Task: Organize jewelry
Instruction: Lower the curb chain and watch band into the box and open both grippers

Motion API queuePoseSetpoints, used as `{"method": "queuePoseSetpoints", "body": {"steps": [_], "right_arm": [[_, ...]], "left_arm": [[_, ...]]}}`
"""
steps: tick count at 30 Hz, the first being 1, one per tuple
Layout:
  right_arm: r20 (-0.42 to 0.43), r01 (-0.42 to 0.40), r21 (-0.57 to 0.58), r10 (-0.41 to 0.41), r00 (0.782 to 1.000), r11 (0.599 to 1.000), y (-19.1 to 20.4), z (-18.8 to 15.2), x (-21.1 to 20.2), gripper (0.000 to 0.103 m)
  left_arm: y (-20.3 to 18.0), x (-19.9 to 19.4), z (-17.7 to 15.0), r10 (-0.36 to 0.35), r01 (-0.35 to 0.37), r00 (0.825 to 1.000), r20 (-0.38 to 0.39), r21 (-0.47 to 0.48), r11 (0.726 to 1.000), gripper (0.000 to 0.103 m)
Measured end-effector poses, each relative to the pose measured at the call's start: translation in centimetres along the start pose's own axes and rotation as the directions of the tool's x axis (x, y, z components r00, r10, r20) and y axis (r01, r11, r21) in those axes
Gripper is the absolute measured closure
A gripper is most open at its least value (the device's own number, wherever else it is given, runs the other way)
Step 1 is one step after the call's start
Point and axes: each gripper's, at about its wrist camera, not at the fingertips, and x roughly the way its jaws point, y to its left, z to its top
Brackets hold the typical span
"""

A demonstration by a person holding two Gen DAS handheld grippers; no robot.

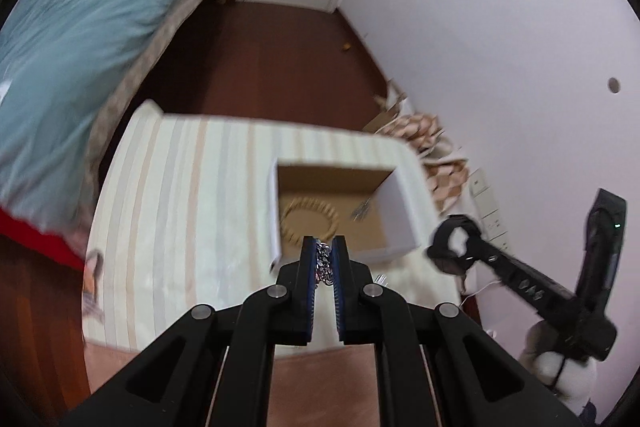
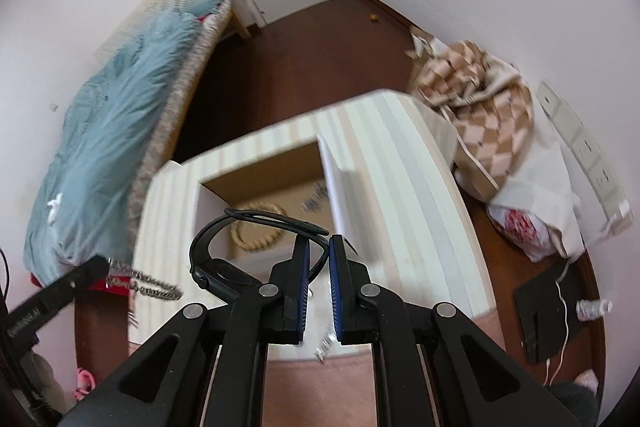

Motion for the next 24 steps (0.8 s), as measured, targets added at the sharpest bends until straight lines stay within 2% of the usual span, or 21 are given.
{"method": "queuePoseSetpoints", "body": {"steps": [4, 11, 14, 17, 19, 20, 21, 22, 23, 24], "right_arm": [[-0.021, 0.014, -0.044, -0.015, 1.000, 0.999, 1.4, 2.7, 1.8, 0.093], [-0.126, 0.063, -0.116, -0.077, 0.989, 0.991, 1.7, 5.4, 7.5, 0.093], [-0.186, 0.063, -0.147, -0.090, 0.979, 0.987, 1.8, 5.7, 9.6, 0.093], [-0.279, 0.039, -0.156, -0.082, 0.957, 0.987, 1.9, 5.4, 11.8, 0.092], [-0.317, 0.022, -0.152, -0.070, 0.946, 0.988, 2.0, 5.2, 12.6, 0.086], [-0.330, 0.007, -0.146, -0.055, 0.942, 0.989, 2.1, 5.0, 12.7, 0.083], [-0.325, 0.003, -0.145, -0.051, 0.944, 0.989, 2.2, 5.0, 12.6, 0.071], [-0.313, 0.011, -0.153, -0.059, 0.948, 0.988, 2.4, 5.1, 12.3, 0.055], [-0.307, 0.015, -0.158, -0.064, 0.950, 0.987, 2.6, 5.1, 12.0, 0.048], [-0.305, 0.012, -0.158, -0.060, 0.951, 0.987, 2.7, 5.2, 11.8, 0.037]], "left_arm": [[-1.2, 1.2, 3.5, 0.001, -0.002, 1.000, 0.015, 0.051, 0.999, 0.098], [-1.1, 6.9, 7.3, 0.001, 0.002, 0.998, -0.056, 0.055, 0.998, 0.098], [-0.8, 9.1, 7.8, 0.038, -0.034, 0.992, -0.117, 0.044, 0.998, 0.097], [-0.3, 10.4, 7.9, 0.053, -0.050, 0.988, -0.142, 0.019, 0.999, 0.095], [0.0, 10.7, 7.9, 0.079, -0.077, 0.987, -0.143, 0.021, 0.997, 0.089], [0.1, 10.7, 7.9, 0.089, -0.087, 0.986, -0.140, 0.021, 0.996, 0.077], [0.2, 10.7, 7.9, 0.097, -0.095, 0.986, -0.136, 0.019, 0.995, 0.051], [0.5, 10.6, 7.9, 0.112, -0.110, 0.985, -0.129, 0.017, 0.994, 0.034], [0.7, 10.4, 7.9, 0.126, -0.126, 0.985, -0.116, 0.014, 0.992, 0.016], [0.9, 10.1, 7.9, 0.131, -0.131, 0.986, -0.103, 0.010, 0.991, 0.016]]}}
